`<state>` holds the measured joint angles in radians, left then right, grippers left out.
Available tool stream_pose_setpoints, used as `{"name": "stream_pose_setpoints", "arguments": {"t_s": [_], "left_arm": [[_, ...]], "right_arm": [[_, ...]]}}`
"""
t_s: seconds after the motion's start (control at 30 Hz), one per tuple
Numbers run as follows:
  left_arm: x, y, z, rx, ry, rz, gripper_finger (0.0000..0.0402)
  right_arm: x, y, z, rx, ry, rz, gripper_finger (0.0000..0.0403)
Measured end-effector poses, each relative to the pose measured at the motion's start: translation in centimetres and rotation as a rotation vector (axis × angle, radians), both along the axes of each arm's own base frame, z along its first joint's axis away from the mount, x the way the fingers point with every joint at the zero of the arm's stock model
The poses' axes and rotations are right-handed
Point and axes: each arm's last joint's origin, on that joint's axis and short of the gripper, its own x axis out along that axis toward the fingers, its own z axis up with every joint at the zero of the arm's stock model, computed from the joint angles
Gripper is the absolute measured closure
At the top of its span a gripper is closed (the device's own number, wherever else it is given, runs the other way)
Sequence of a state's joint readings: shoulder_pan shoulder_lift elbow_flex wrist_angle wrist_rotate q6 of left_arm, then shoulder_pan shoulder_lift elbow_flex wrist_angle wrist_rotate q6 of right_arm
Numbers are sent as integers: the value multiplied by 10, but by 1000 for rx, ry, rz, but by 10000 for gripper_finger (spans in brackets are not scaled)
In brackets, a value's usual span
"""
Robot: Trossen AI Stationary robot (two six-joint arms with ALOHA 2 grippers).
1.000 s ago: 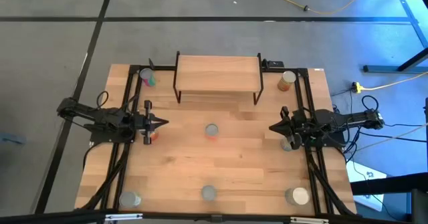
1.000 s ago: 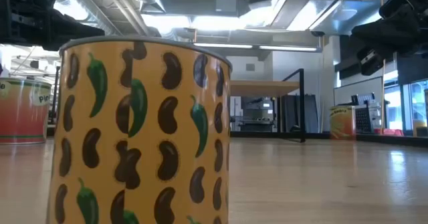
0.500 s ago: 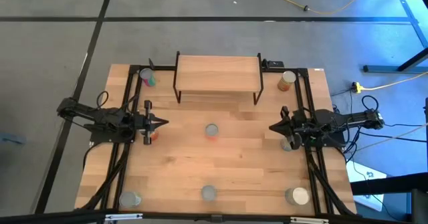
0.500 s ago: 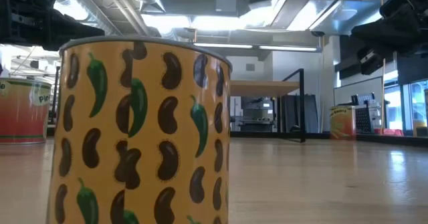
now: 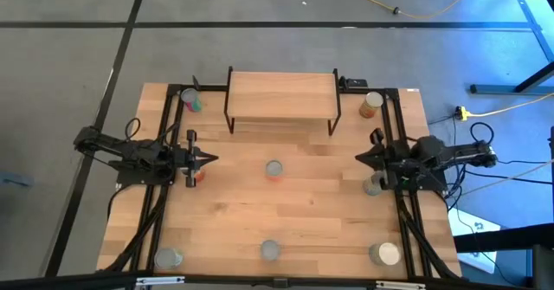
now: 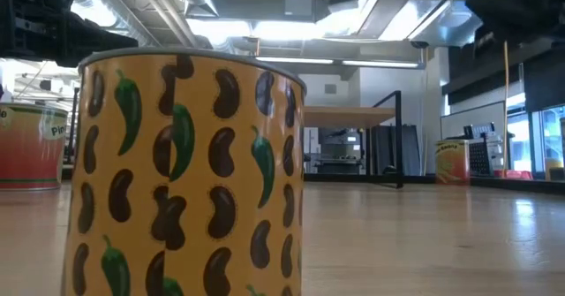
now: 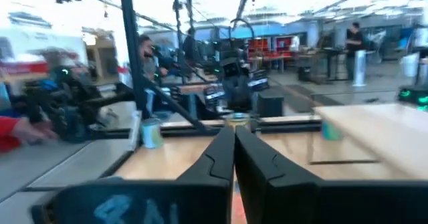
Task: Pick and place cans onto a shelf
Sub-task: Put the top canned cherry on the shelf
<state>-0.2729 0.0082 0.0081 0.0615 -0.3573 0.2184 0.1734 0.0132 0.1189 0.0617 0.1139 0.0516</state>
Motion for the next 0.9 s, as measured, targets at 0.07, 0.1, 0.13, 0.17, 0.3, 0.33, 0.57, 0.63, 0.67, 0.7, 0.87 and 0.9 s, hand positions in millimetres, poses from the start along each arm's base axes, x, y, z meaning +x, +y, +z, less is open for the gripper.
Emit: {"name": "stream_pose_setpoints", "arguments": {"t_s": [0.07, 0.1, 0.13, 0.17, 0.3, 0.33, 0.57, 0.63, 0.67, 0.7, 0.87, 0.9], "left_arm": [[0, 0, 0, 1, 0, 0, 401], [0, 0, 0, 1, 0, 0, 401], [0, 0, 0, 1, 0, 0, 401], [0, 0, 0, 1, 0, 0, 401], [0, 0, 0, 1, 0, 0, 401], [0, 0, 0, 0, -1, 0, 401], [-1, 0, 10, -76, -104, -1, 401], [-2, 1, 13, -98, -134, 29, 401], [-2, 2, 14, -103, -138, 53, 401], [-3, 3, 16, -107, -142, 77, 401], [-5, 7, 23, -130, -161, 193, 401], [-6, 7, 24, -134, -166, 205, 401]], "right_arm": [[-5, -3, 12, -5, 48, -56, 387], [-9, -4, 18, -6, 86, -85, 387], [-12, -5, 24, 0, 128, -112, 387], [-15, -7, 30, 11, 169, -137, 387], [-25, -10, 60, 63, 300, -210, 387], [-24, -11, 68, 86, 312, -233, 387], [-7, -10, 109, 176, 556, -352, 387], [1, -10, 119, 239, 636, -429, 387], [5, -10, 123, 276, 676, -471, 387], [8, -10, 127, 322, 709, -514, 387], [17, -12, 142, 534, 871, -642, 387], [18, -12, 144, 557, 896, -652, 387]]}}
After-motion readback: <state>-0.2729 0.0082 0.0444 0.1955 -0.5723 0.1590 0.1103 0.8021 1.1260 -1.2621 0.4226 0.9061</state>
